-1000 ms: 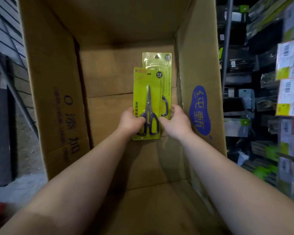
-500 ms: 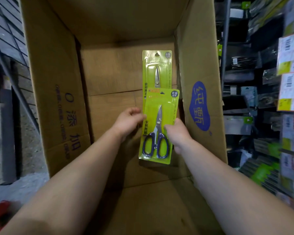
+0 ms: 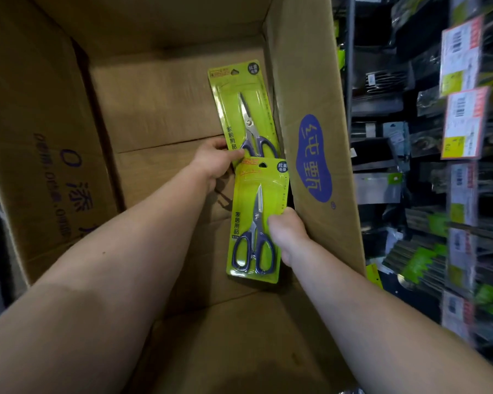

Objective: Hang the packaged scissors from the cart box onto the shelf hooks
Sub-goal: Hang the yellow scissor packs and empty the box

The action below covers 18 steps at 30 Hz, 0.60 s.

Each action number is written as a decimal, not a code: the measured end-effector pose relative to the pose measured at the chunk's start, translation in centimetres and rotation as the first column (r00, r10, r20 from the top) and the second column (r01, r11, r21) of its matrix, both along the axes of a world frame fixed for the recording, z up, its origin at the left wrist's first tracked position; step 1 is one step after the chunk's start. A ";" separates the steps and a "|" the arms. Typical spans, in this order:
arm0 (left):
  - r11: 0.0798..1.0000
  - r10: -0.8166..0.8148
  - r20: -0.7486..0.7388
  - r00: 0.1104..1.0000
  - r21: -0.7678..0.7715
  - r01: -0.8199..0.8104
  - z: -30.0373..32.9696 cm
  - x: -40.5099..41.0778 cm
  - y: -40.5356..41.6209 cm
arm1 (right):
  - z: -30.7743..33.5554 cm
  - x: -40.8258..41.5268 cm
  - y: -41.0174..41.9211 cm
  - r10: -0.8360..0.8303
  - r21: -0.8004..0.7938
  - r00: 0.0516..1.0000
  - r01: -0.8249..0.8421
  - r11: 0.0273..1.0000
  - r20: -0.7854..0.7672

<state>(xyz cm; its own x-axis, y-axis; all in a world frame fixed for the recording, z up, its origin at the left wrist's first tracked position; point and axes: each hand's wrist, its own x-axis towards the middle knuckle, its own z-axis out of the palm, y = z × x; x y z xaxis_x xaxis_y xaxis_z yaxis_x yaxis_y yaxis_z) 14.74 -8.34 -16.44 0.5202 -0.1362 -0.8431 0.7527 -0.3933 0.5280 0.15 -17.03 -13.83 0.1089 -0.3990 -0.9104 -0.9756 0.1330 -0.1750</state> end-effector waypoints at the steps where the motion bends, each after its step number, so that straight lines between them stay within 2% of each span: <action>1: 1.000 0.005 -0.004 1.000 0.002 -0.005 -0.1 0.0 -0.3 | 0.0 0.1 0.0 0.008 -0.001 1.000 -0.008 1.000 0.004; 7: 0.996 0.093 -0.023 0.995 -0.003 -0.093 -0.3 -0.1 -0.2 | 0.6 -0.1 0.0 0.023 0.048 1.000 -0.024 0.999 0.021; 11: 0.976 0.182 0.093 0.979 0.105 -0.192 0.2 -0.4 1.9 | 1.6 0.0 -0.1 0.022 0.059 0.999 -0.024 0.998 0.037; 18: 0.939 0.269 0.139 0.953 0.183 -0.291 3.9 -3.3 5.8 | 3.5 0.6 1.3 0.028 0.054 0.986 -0.037 0.998 0.166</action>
<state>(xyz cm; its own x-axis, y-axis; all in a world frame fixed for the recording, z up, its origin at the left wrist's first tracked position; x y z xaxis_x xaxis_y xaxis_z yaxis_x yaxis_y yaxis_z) 11.47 -2.49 -12.57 0.6039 0.1931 -0.7733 0.7892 -0.2806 0.5463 0.80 -15.77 -10.33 0.2714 -0.3414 -0.8999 -0.9380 0.1157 -0.3267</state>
